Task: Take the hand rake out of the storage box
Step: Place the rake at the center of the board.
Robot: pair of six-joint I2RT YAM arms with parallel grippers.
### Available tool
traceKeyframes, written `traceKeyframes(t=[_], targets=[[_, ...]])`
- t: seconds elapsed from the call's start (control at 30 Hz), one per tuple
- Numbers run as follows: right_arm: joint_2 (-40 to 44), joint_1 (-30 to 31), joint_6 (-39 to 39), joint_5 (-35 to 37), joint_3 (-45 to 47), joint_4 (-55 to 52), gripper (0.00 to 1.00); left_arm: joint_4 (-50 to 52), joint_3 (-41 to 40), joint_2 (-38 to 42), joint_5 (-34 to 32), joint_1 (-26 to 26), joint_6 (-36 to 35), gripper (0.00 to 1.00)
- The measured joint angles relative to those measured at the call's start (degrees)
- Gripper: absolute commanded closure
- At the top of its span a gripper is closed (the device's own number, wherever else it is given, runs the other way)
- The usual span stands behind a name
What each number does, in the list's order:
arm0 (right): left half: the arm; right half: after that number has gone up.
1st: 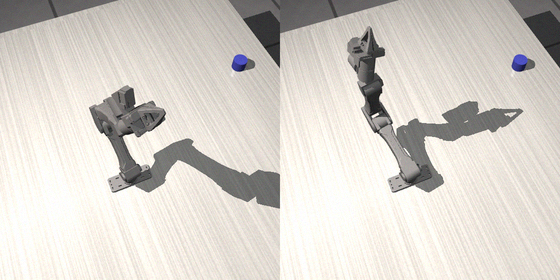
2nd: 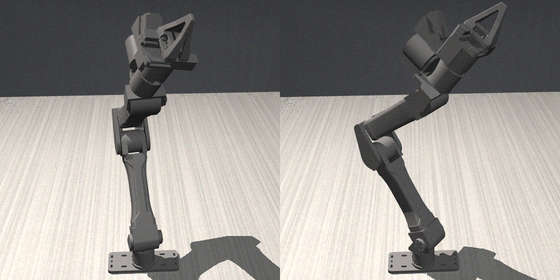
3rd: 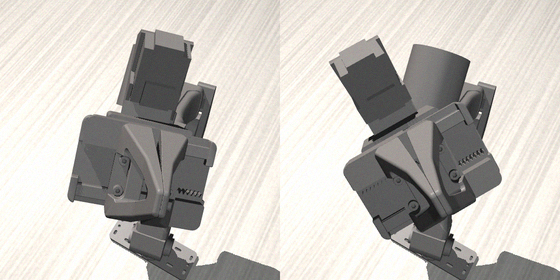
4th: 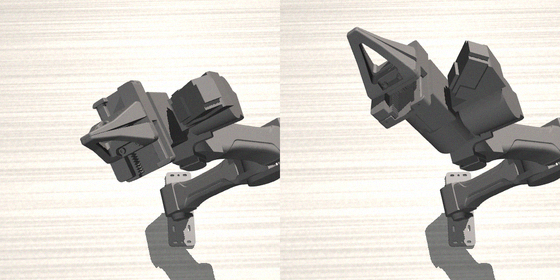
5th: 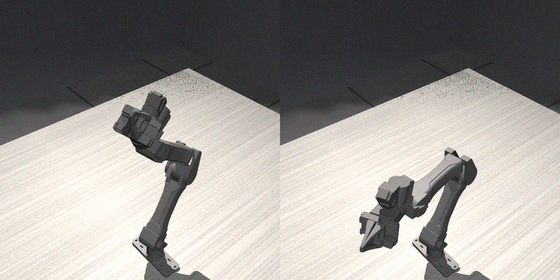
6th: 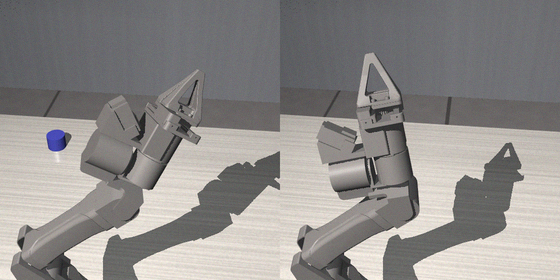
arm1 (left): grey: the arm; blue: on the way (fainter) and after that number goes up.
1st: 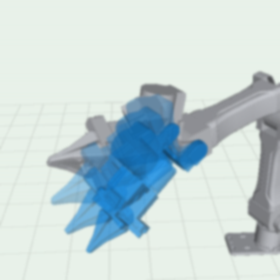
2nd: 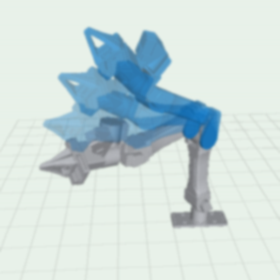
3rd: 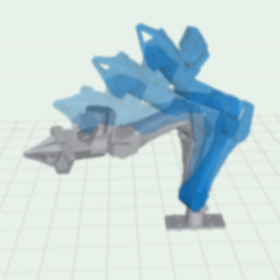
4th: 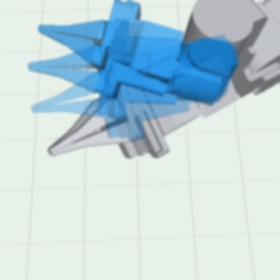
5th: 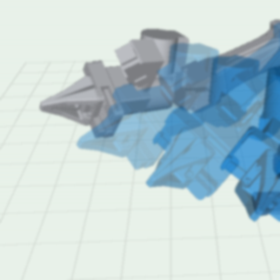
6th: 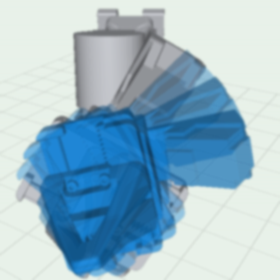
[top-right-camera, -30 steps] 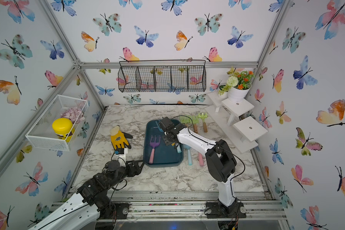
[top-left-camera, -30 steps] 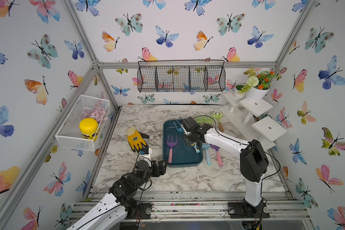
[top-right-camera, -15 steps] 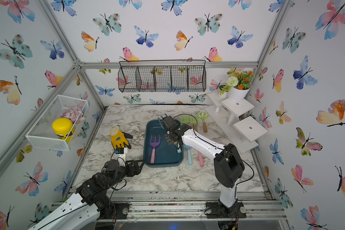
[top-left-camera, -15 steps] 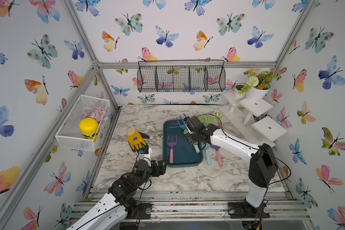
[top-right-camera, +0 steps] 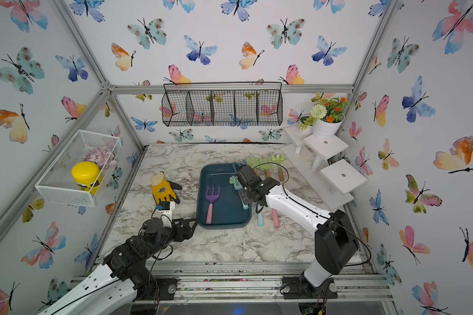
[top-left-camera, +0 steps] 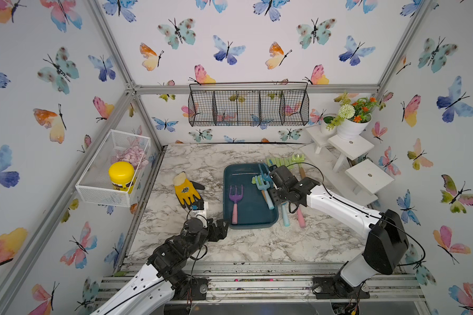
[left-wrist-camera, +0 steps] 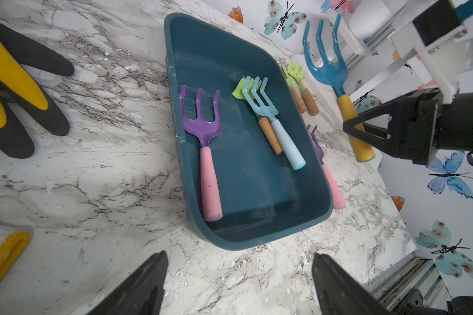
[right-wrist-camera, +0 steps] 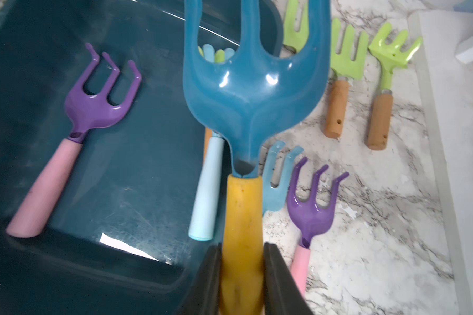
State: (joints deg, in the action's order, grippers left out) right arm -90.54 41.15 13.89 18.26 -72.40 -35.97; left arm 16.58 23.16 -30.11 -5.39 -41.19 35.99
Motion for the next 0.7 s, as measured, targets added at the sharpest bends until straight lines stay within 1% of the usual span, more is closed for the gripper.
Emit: traceKeyframes(t=[0.23, 0.5, 0.7], targets=[[3.67, -7.58, 0.00, -0.37, 4.20, -2.16, 0.92, -1.75, 0.00, -0.90, 0.02, 0.00, -0.39, 0.12], [5.01, -17.55, 0.00, -4.35, 6.38, -5.70, 0.92, -5.73, 0.00, -4.74, 0.15, 0.00, -1.40, 0.12], [4.98, -21.38, -0.13, -5.79, 6.47, -9.22, 0.92, -9.01, 0.00, -6.91, 0.79, 0.00, -1.73, 0.11]])
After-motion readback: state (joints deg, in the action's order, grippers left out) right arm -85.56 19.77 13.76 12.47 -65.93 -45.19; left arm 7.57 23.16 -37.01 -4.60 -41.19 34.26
